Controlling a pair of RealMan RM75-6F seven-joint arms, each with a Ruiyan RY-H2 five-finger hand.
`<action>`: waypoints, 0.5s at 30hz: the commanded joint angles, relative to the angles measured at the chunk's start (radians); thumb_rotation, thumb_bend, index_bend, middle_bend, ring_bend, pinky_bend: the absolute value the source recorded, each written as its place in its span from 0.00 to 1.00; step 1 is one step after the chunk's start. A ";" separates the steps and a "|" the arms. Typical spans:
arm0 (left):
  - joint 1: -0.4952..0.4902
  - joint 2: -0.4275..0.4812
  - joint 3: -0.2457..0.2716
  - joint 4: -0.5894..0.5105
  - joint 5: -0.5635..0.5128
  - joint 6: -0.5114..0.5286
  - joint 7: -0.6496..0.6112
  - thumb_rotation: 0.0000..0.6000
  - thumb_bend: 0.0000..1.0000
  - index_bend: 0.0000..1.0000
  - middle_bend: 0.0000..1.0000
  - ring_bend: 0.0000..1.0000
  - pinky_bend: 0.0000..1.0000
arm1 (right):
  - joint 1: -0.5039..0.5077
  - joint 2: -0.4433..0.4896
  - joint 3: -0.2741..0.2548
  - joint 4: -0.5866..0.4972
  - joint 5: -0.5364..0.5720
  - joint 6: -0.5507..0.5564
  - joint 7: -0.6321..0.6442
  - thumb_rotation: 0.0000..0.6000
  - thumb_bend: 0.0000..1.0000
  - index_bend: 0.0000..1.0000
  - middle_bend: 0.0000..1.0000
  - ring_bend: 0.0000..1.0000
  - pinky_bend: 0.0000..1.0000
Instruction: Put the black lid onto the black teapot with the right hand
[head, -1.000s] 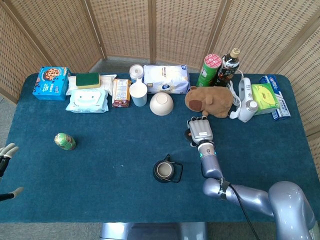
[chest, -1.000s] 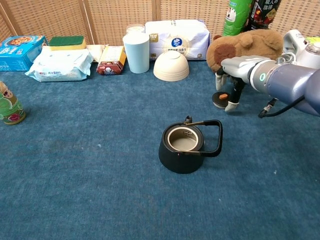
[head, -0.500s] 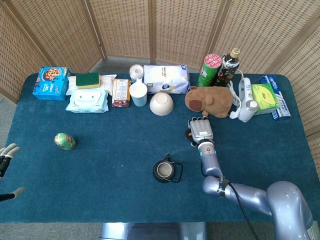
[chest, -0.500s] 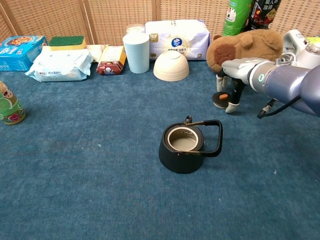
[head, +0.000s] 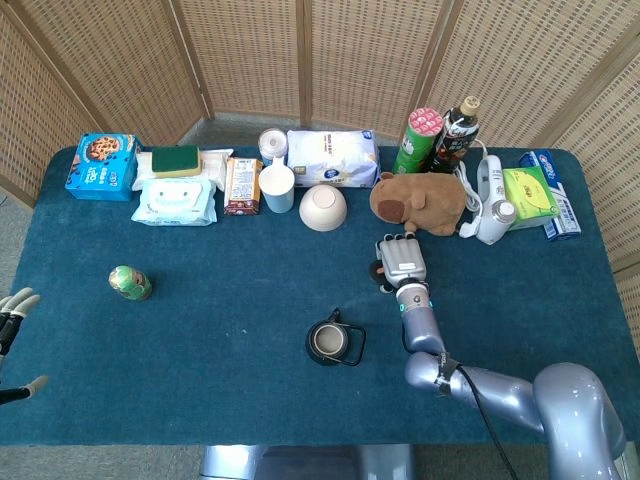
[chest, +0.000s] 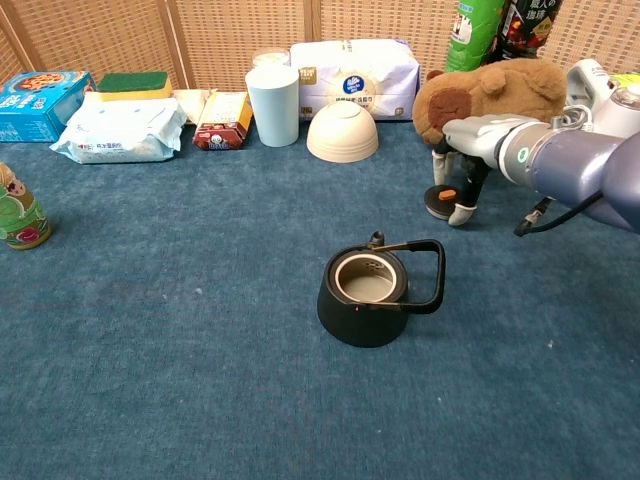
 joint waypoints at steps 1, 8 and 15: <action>0.000 -0.001 0.000 -0.001 0.000 -0.001 0.003 1.00 0.11 0.00 0.00 0.00 0.05 | -0.007 0.026 -0.001 -0.047 -0.030 0.025 0.004 1.00 0.19 0.43 0.28 0.26 0.15; -0.002 -0.005 0.002 -0.005 0.001 -0.006 0.019 1.00 0.11 0.00 0.00 0.00 0.05 | -0.032 0.120 -0.005 -0.223 -0.116 0.096 0.016 1.00 0.20 0.43 0.28 0.26 0.15; -0.004 -0.009 0.003 -0.010 0.000 -0.012 0.034 1.00 0.11 0.00 0.00 0.00 0.05 | -0.053 0.193 -0.026 -0.377 -0.191 0.129 0.027 1.00 0.20 0.43 0.28 0.25 0.15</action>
